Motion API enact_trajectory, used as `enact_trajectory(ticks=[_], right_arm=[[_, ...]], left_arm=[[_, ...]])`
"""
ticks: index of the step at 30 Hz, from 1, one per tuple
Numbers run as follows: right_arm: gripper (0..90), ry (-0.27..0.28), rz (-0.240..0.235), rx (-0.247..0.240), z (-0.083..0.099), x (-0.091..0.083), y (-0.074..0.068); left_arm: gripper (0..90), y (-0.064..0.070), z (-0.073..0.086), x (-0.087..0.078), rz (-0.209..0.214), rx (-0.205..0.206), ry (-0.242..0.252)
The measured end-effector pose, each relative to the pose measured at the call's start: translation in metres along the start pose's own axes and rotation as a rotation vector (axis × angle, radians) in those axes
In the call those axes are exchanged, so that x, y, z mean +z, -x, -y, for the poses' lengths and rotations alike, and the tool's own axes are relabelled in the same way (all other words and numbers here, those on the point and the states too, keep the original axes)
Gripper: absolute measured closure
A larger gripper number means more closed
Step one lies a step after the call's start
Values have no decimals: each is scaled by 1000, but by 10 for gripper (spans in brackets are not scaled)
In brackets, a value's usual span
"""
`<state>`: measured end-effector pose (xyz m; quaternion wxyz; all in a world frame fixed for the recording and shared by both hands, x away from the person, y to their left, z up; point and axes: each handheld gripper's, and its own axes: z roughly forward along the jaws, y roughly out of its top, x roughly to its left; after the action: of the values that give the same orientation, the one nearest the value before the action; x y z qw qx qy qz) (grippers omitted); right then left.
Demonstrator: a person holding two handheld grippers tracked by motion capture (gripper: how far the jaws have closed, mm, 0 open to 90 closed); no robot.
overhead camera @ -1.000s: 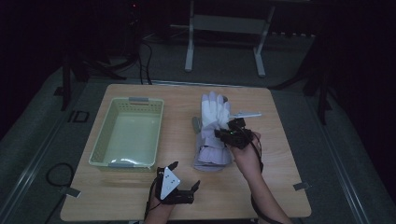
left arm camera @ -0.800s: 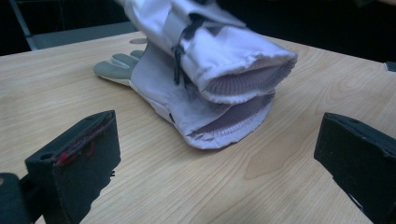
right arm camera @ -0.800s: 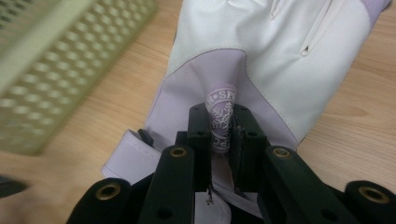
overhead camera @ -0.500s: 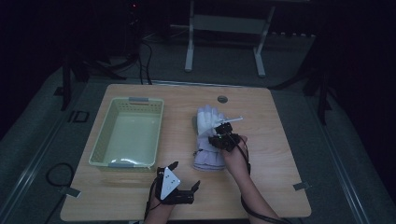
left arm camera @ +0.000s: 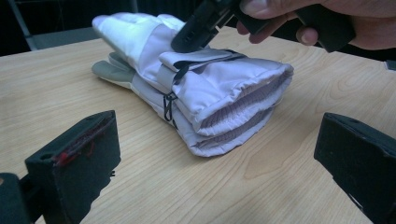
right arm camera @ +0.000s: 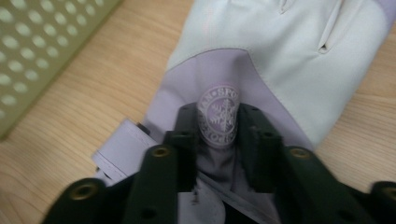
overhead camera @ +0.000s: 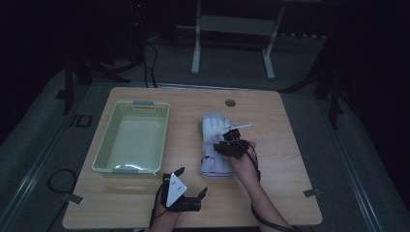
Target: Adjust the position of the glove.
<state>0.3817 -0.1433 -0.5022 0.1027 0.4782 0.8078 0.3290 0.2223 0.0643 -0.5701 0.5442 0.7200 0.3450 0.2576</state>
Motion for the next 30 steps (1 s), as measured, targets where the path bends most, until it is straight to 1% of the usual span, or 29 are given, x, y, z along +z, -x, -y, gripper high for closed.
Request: enact_trajectory(ticks=[1, 2, 4, 5, 6, 7, 8, 11, 12, 13, 14, 15, 16, 17, 18, 21, 22, 25, 26, 27, 28, 29, 30], right_arm=[[623, 7, -3, -10, 0, 0, -2], [623, 7, -3, -10, 0, 0, -2], [568, 24, -4, -18, 0, -4, -2], [494, 35, -14, -21, 0, -7, -1], [453, 41, -21, -21, 0, -9, -1], [387, 50, -34, -23, 0, -13, 1], [387, 50, -34, -23, 0, -13, 1], [240, 82, -68, -37, 3, -24, 7], [184, 92, -88, -47, 5, -27, 8], [161, 112, -107, -46, 7, -31, 10], [149, 135, -116, -61, 9, -33, 11], [121, 132, -117, -94, 11, -35, 12], [128, 136, -110, -110, 13, -36, 12], [139, 161, -115, -118, 16, -37, 13], [139, 184, -128, -140, 19, -38, 15], [160, 200, -85, -215, 26, -39, 19], [160, 206, -73, -227, 28, -39, 20], [161, 231, -57, -268, 33, -41, 23], [160, 237, -57, -277, 34, -42, 23], [154, 240, -58, -280, 35, -44, 23], [148, 230, -49, -275, 36, -46, 23], [147, 227, -46, -271, 36, -49, 24], [144, 238, -44, -270, 36, -52, 25]], left_arm=[[4, 0, 0, 0, 1, -2, -1], [4, 0, 0, 0, 1, -2, -1], [5, 0, 0, 0, 2, -5, 1], [5, 0, 0, 0, 1, -7, 3], [5, 0, 0, 0, 1, -8, 4], [5, 0, 0, 0, 1, -8, 4], [5, 0, 0, 0, 1, -8, 4], [4, 0, 0, 0, 0, -9, 3], [4, -1, 0, 0, 1, -10, 4], [4, -1, 0, 0, 0, -10, 2], [5, -1, 0, 0, 2, -10, -2], [4, -1, 0, 1, 3, -10, -4], [4, -1, 0, 1, 9, -14, -5], [4, -1, -1, 1, 19, -19, -8], [5, -2, -1, 2, 34, -26, -11], [4, -4, -2, 5, 73, -36, -44], [4, -5, -3, 6, 87, -40, -56], [4, -5, -4, 8, 103, -54, -80], [4, -5, -5, 9, 106, -55, -97], [4, -5, -8, 9, 98, -51, -109], [5, -4, -11, 8, 88, -47, -120], [5, -4, -15, 7, 84, -52, -116], [5, -5, -18, 6, 87, -56, -110]])
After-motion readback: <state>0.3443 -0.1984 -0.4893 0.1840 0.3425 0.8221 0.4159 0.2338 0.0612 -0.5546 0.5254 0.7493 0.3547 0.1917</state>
